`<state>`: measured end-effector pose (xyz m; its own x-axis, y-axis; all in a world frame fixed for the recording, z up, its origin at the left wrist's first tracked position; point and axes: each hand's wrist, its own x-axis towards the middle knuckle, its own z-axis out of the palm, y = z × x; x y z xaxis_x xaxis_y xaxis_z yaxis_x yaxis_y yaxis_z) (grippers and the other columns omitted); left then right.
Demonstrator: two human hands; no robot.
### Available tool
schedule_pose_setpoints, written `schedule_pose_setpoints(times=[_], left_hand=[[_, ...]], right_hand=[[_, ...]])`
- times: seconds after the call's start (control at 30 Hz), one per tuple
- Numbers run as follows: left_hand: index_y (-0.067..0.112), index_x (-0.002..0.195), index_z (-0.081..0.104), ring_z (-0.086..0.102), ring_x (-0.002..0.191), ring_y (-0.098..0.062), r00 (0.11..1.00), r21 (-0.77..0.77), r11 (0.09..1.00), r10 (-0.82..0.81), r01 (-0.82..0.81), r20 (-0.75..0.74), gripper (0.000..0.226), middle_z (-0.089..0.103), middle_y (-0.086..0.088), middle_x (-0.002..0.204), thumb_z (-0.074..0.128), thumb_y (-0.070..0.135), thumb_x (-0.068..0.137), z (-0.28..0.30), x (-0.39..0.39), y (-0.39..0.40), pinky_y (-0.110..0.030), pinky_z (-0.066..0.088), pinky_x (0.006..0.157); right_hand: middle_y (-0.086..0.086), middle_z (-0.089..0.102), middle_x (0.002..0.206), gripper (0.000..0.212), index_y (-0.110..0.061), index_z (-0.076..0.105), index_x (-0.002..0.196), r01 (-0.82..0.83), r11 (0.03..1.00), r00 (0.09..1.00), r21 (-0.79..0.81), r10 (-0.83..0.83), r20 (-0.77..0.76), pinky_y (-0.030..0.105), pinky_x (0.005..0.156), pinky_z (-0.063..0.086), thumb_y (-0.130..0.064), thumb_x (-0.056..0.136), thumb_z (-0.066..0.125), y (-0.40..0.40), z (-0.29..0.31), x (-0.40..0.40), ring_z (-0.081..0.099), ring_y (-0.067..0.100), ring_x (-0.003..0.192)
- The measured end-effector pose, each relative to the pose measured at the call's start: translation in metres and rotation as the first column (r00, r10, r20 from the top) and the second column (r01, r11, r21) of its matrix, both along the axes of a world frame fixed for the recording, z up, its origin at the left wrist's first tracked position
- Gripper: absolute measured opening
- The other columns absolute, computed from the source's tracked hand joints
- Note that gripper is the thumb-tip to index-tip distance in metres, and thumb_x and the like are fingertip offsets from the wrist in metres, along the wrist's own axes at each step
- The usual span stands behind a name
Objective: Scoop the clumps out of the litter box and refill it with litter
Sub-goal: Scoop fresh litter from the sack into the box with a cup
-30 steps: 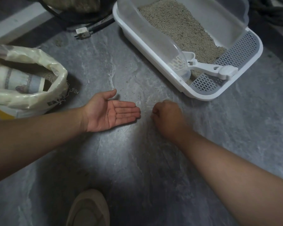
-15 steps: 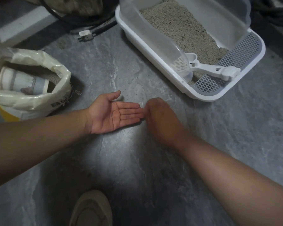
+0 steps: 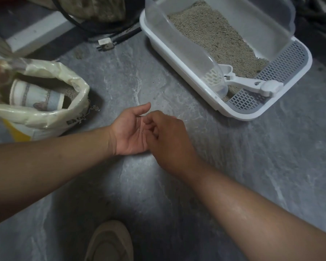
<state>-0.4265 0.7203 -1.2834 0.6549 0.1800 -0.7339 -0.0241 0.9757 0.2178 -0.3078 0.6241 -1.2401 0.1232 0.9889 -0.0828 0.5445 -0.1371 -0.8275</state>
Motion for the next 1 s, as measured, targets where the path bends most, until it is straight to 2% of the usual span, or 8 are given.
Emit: schedule_pose_setpoints(times=[0.07,0.13,0.2,0.3,0.43,0.57,0.83,1.0], left_hand=[[0.001,0.127,0.055,0.06,0.127,-0.028,1.0,-0.009,1.0,-0.011,0.011,-0.026,0.056,0.06,-0.018,0.134,0.046,0.049,0.1,0.001,0.001,-0.002,-0.034,0.046,0.108],[-0.005,0.109,0.069,0.073,0.096,-0.03,1.0,0.028,1.0,0.0,0.001,-0.025,0.064,0.073,-0.021,0.105,0.036,0.049,0.102,0.003,0.002,-0.002,-0.039,0.06,0.089],[-0.011,0.118,0.068,0.069,0.112,-0.038,0.999,0.054,0.998,0.021,-0.019,-0.049,0.072,0.068,-0.029,0.122,0.034,0.05,0.102,0.003,-0.002,0.0,-0.047,0.056,0.097],[-0.013,0.129,0.059,0.06,0.125,-0.045,0.995,0.045,0.997,0.071,-0.067,-0.075,0.072,0.058,-0.033,0.136,0.035,0.049,0.103,0.002,-0.009,0.004,-0.053,0.049,0.103],[-0.013,0.134,0.055,0.061,0.123,-0.046,0.991,0.061,0.995,0.084,-0.078,-0.102,0.071,0.058,-0.033,0.136,0.035,0.049,0.103,0.001,-0.014,0.003,-0.053,0.049,0.102],[-0.012,0.134,0.053,0.061,0.123,-0.046,0.992,0.059,0.996,0.068,-0.062,-0.105,0.071,0.058,-0.033,0.135,0.035,0.049,0.103,0.002,-0.012,0.001,-0.054,0.048,0.103],[-0.012,0.135,0.053,0.061,0.123,-0.046,0.993,0.055,0.998,0.049,-0.043,-0.105,0.073,0.058,-0.033,0.135,0.036,0.05,0.102,0.006,-0.01,-0.001,-0.054,0.048,0.103],[-0.012,0.135,0.053,0.06,0.123,-0.047,0.995,0.043,0.999,0.037,-0.033,-0.093,0.073,0.058,-0.034,0.135,0.035,0.051,0.103,0.006,-0.008,-0.002,-0.054,0.047,0.103]], right_hand=[[0.003,0.068,0.087,0.014,-0.01,0.07,0.101,0.021,0.998,0.998,0.067,-0.024,0.049,0.041,0.075,0.052,-0.009,0.091,0.059,-0.001,0.001,0.007,0.062,0.017,0.078],[0.006,0.065,0.087,0.01,-0.009,0.069,0.095,0.08,0.991,0.99,0.11,-0.091,0.105,0.041,0.074,0.05,-0.009,0.089,0.061,-0.001,-0.004,0.021,0.06,0.022,0.08],[0.009,0.063,0.097,0.015,-0.011,0.069,0.102,0.118,0.992,0.968,0.033,-0.122,0.218,0.039,0.081,0.049,-0.015,0.089,0.063,-0.004,-0.016,0.042,0.059,0.026,0.092],[0.014,0.054,0.123,0.046,-0.013,0.058,0.128,0.13,0.963,0.869,-0.236,0.004,0.494,0.038,0.093,0.043,-0.035,0.089,0.066,-0.018,-0.039,0.074,0.049,0.034,0.115],[0.016,0.055,0.119,0.055,-0.013,0.058,0.131,0.058,0.957,0.737,-0.284,0.151,0.659,0.044,0.085,0.046,-0.038,0.083,0.067,-0.038,-0.062,0.084,0.051,0.039,0.103],[0.014,0.059,0.106,0.043,-0.013,0.066,0.121,0.03,0.979,0.705,-0.201,0.122,0.699,0.039,0.072,0.045,-0.031,0.082,0.069,-0.042,-0.069,0.08,0.055,0.036,0.09],[0.015,0.057,0.09,0.008,-0.004,0.066,0.088,-0.085,0.989,0.794,-0.123,0.142,0.591,0.043,0.065,0.05,-0.011,0.088,0.062,-0.033,-0.072,0.07,0.053,0.034,0.083],[0.015,0.057,0.078,0.009,-0.003,0.062,0.068,-0.1,0.977,0.811,-0.187,0.189,0.554,0.039,0.058,0.049,0.003,0.075,0.066,-0.026,-0.072,0.069,0.057,0.035,0.076]])
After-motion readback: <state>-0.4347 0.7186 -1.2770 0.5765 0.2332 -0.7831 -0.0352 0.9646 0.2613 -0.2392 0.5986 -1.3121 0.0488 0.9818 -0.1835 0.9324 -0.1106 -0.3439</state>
